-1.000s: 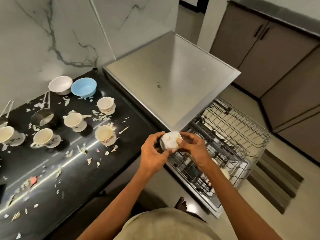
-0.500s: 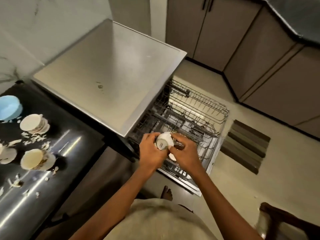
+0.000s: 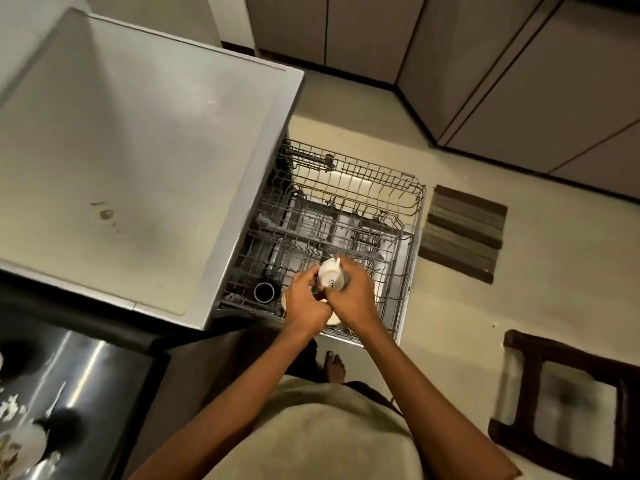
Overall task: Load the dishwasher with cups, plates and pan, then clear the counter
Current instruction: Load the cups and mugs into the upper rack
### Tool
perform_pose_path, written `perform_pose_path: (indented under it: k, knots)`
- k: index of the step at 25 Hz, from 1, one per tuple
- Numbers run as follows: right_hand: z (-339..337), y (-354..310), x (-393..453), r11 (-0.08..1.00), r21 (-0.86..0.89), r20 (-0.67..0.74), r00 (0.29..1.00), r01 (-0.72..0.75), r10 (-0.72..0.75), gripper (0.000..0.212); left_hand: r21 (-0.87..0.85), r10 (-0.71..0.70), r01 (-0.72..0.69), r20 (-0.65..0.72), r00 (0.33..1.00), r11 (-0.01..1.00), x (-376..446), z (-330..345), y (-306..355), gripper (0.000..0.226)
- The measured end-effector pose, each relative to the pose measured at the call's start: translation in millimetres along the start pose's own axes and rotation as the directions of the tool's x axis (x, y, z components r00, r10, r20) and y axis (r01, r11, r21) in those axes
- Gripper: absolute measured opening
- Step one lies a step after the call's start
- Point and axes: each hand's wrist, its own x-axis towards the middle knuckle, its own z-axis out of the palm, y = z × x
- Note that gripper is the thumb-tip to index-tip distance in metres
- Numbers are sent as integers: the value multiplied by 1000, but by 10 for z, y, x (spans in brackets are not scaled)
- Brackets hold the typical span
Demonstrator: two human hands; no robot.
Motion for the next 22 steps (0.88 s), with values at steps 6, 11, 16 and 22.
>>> perform_pose_path:
  k: [6, 11, 16, 22]
  knots:
    - [65, 172, 382, 982, -73, -109, 980, -173, 164, 69, 46, -145, 137, 259, 955, 989, 603, 168, -179, 81]
    - [-17, 448, 568, 947, -25, -182, 933, -319, 310, 74, 217, -176, 83, 458, 871, 973, 885, 387, -389, 81]
    - [-96, 835, 795, 920, -64, -231, 903, -386, 362, 68, 364, -158, -79, 576, 802, 928, 1058, 672, -385, 71]
    - [-130, 1318, 1069, 909, -27, -292, 873, -417, 392, 65, 575, -232, -260, 644, 729, 776, 1297, 1016, -534, 83]
